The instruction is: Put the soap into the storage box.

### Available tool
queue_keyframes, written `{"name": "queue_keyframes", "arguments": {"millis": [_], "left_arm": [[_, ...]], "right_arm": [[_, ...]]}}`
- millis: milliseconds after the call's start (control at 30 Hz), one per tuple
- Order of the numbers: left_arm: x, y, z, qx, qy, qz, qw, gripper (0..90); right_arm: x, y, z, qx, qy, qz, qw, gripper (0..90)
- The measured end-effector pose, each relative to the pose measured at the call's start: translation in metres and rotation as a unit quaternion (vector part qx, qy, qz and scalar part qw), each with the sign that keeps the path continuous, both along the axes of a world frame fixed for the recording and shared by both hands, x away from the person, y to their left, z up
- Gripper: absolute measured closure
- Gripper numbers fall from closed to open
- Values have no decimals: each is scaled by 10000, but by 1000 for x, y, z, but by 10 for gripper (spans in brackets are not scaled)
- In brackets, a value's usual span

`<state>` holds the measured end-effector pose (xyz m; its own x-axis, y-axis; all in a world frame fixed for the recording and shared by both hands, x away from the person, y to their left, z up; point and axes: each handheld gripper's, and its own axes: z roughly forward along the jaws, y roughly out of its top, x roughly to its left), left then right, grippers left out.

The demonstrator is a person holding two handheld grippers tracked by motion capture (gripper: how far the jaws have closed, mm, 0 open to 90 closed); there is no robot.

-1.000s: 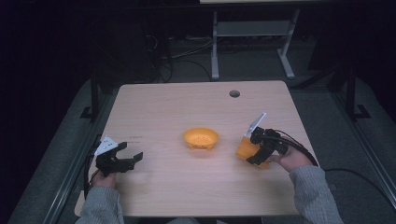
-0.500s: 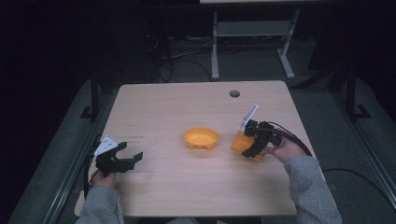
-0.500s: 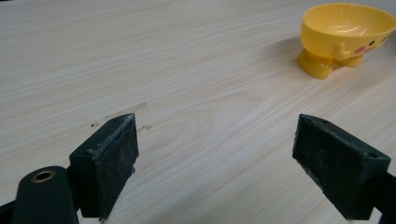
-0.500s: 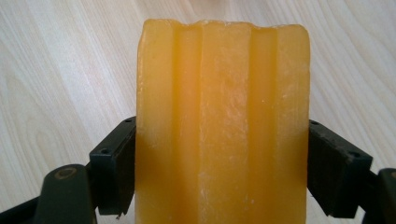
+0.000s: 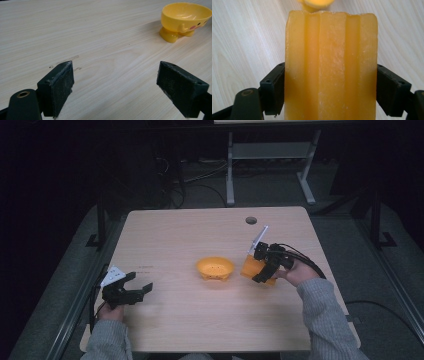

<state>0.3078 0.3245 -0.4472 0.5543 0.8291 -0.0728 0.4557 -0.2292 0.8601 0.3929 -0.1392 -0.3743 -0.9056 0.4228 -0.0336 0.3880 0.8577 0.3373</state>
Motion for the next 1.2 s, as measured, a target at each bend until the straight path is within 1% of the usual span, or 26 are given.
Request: {"name": "queue_keyframes", "arguments": {"millis": [133, 233, 333, 367, 400, 433, 467, 500, 667, 733, 933, 967, 1033, 1100, 1200], "left_arm": [[0, 0, 0, -4, 2, -4, 10000, 138], [0, 0, 0, -10, 2, -4, 10000, 138], [0, 0, 0, -7, 2, -8, 10000, 138], [0, 0, 0, -5, -3, -10, 10000, 138], [0, 0, 0, -10, -7, -6, 10000, 138], [0, 0, 0, -5, -7, -7, 10000, 138], [0, 0, 0, -6, -11, -5, 10000, 138], [0, 0, 0, -6, -11, -5, 10000, 138], [0, 0, 0, -8, -17, -2, 10000, 138], [0, 0, 0, -17, -13, 3, 10000, 139], [0, 0, 0, -22, -14, 6, 10000, 138], [0, 0, 0, -30, -19, 6, 10000, 138], [0, 0, 0, -27, -14, 8, 10000, 138], [0, 0, 0, -21, -15, -4, 10000, 138], [0, 0, 0, -38, -15, 5, 10000, 138]], "right_arm": [[5, 10, 5, -17, -36, 97, 9999, 212], [7, 13, 7, 6, -33, 143, 9999, 212], [10, 19, 10, -47, -63, 200, 9998, 212], [11, 21, 12, -27, -45, 217, 9998, 212], [13, 24, 13, 61, 0, 286, 9996, 212], [13, 24, 13, 61, 0, 286, 9996, 212], [14, 29, 14, 43, -20, 324, 9995, 212], [14, 29, 14, 43, -20, 324, 9995, 212], [18, 41, 17, 3, -42, 439, 9990, 212], [20, 44, 18, 23, -26, 474, 9989, 212], [22, 52, 20, -39, -35, 577, 9983, 212], [23, 56, 21, -50, -30, 627, 9980, 212], [23, 57, 22, -39, -41, 642, 9979, 212], [25, 59, 22, 53, -28, 670, 9977, 212], [26, 64, 23, -2, -43, 731, 9973, 212]]}}
